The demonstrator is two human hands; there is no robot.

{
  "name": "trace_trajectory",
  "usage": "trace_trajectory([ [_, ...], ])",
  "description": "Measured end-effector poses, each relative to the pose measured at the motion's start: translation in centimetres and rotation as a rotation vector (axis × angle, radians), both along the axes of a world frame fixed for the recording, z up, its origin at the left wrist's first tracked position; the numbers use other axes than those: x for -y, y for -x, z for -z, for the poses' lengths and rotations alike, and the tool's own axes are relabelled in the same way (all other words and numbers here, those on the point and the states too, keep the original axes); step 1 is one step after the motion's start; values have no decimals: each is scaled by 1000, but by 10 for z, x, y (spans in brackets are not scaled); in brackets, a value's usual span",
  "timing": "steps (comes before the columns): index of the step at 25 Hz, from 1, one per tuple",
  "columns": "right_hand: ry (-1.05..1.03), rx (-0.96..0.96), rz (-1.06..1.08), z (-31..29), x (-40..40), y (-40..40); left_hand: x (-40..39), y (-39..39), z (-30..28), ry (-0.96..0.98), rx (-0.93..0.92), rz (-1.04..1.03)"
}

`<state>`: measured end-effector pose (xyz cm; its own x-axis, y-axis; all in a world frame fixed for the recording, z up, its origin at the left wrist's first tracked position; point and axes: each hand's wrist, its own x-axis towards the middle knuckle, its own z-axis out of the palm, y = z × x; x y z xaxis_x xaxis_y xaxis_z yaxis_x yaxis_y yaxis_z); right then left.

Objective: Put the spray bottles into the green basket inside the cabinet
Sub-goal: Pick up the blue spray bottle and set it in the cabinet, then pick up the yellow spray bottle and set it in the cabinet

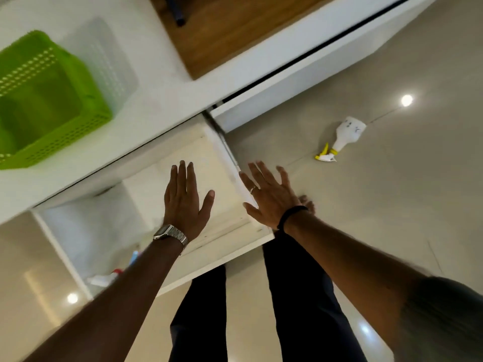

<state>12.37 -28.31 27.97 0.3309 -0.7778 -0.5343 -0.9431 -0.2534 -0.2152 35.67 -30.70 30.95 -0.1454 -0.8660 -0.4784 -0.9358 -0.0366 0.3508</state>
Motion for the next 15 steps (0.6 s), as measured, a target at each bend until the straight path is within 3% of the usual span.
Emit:
trace_trajectory([
  [5,-39,-38,285,15,-8,133,28,129,14,84,-12,617],
  [7,-54,-64,351,29,-13,173,38,174,28,86,-16,716],
  [15,-130,-145,577,156,-16,300,54,326,142,-63,39,495],
])
